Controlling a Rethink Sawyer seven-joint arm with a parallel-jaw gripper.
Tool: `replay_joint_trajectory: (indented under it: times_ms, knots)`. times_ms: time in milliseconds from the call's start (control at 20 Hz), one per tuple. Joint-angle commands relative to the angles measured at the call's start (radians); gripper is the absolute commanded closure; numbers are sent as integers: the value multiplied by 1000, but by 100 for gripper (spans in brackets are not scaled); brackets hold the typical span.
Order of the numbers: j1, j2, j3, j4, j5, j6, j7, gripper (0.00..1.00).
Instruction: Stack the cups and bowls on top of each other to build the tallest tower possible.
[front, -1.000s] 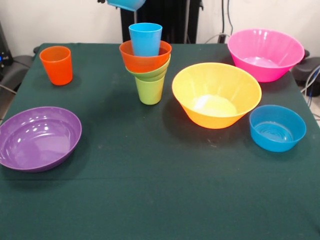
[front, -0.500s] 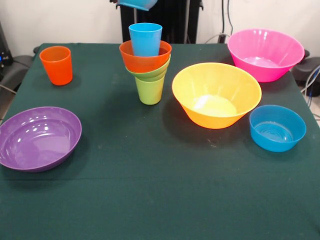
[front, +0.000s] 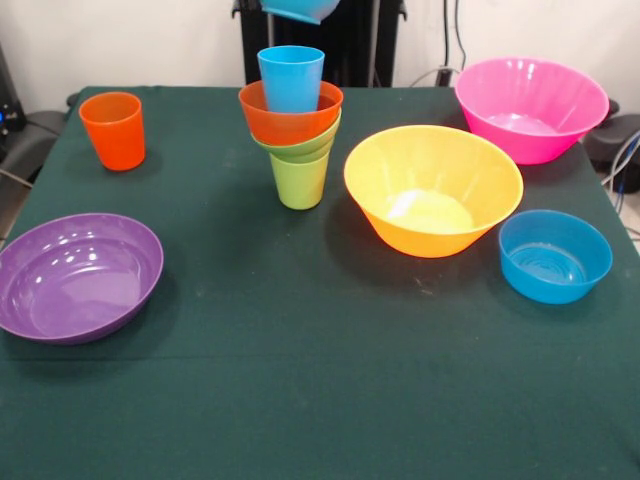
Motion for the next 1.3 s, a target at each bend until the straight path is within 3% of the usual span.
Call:
replay_joint_trajectory:
  times_ms: [50, 1300]
  knots:
    - [47, 27, -55, -43, 28, 6, 157, 100]
    - [91, 29, -100, -98, 52, 50, 162, 100]
